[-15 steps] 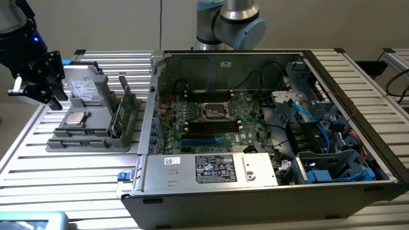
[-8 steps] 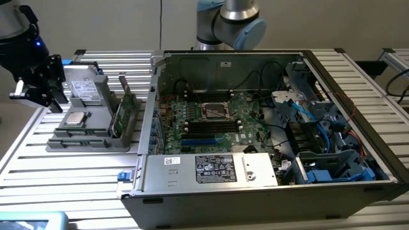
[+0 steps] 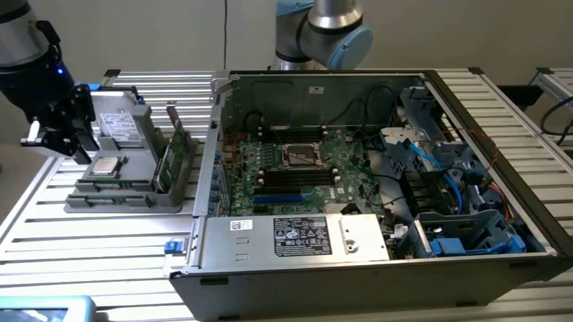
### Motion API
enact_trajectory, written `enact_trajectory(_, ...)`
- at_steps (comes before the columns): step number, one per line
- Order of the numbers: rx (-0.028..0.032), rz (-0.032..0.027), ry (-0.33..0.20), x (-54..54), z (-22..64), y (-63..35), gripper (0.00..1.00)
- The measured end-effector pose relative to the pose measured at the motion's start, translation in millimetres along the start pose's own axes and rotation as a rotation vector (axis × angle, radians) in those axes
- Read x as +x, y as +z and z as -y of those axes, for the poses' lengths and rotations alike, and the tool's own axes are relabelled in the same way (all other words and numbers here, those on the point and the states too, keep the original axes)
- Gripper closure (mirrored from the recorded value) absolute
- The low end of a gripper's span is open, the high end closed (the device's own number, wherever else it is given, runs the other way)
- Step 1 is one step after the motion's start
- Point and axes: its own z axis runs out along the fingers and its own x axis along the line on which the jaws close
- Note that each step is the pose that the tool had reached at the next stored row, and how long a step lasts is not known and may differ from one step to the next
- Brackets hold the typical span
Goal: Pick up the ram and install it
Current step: 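Pick up the ram and move it above insertion slot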
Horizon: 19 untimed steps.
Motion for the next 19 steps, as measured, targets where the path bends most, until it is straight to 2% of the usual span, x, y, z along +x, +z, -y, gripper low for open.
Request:
enact_trajectory(4,0.0008,0.0001,0.000,1.7,0.1,7.1,0.64)
enact_trajectory(10,0.0091,0.0016,0.000,7.4,0.5,17.1,0.64)
enact_trajectory(19,0.0098,0.0016,0.000,10.9,4.9,33.4,0.64)
